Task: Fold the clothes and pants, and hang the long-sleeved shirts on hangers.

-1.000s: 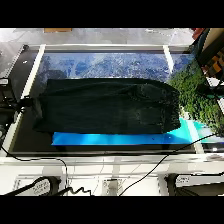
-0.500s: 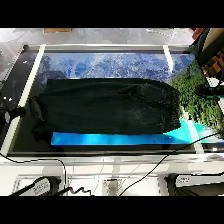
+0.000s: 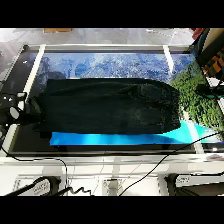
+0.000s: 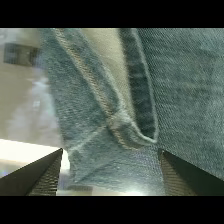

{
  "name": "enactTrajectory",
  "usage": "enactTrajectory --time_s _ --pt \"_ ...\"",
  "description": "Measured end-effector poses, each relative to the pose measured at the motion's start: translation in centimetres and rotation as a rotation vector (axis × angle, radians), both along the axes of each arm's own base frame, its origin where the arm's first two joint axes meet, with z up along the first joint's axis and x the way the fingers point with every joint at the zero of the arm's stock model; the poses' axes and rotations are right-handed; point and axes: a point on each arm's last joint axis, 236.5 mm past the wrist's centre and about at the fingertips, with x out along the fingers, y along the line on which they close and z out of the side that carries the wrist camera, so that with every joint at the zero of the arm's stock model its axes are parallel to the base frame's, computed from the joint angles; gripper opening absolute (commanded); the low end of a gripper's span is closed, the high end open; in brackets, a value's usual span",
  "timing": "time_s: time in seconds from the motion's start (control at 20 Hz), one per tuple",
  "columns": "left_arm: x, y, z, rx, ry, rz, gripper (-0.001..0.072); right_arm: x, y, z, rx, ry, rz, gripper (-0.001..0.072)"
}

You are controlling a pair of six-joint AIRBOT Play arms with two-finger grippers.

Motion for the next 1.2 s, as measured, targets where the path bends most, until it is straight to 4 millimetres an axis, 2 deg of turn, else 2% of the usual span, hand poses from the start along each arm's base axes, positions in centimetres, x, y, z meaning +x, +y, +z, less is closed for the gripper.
enactTrajectory --time_s 0.15,0.2,0.3,0.45,0.65,0.7,0.75,0.8,0.95,1.05,1.2 --pt "0.6 -0.3 -1.8 -0.002 0.018 -0.038 0.0689 0.0 0.0 0.0 -0.001 -0.001 0.000 0.0380" --pt "1.0 -0.3 -2.2 0.003 0.009 -0.048 0.0622 0.0 0.0 0.0 -0.001 -0.001 0.000 0.0379" --pt "2.1 -0.1 -2.5 0.016 -0.026 -0.054 0.0343 0.0 0.0 0.0 -0.001 -0.001 0.000 0.0380" --pt "3.1 0.3 -2.6 0.030 -0.064 -0.056 0.0037 0.0 0.0 0.0 -0.001 -0.001 0.000 0.0380" --pt "3.5 0.8 -2.1 0.034 -0.094 -0.034 0.0034 -0.2 0.2 -0.2 0.007 0.013 0.007 0.0370" --pt "3.7 1.0 -1.6 0.035 -0.112 -0.020 0.0034 -0.3 0.3 -0.2 0.009 0.017 0.009 0.0303" --pt "3.8 1.3 -0.9 0.041 -0.128 -0.012 0.0034 -0.5 0.3 -0.3 0.009 0.025 0.012 0.0205" --pt "3.9 1.7 0.0 0.048 -0.152 0.001 0.0034 -0.7 0.4 -0.5 0.006 0.038 0.018 0.0157" --pt "3.3 4.5 3.1 0.074 -0.231 0.090 0.0034 -2.0 0.3 -1.3 -0.014 0.104 0.042 0.0154" --pt "2.0 7.1 4.8 0.078 -0.268 0.191 0.0034 -3.1 0.4 -1.9 -0.022 0.158 0.059 0.0131" --pt "-0.8 10.5 5.2 0.060 -0.269 0.349 0.0035 -4.7 0.9 -2.7 -0.007 0.228 0.084 0.0131"
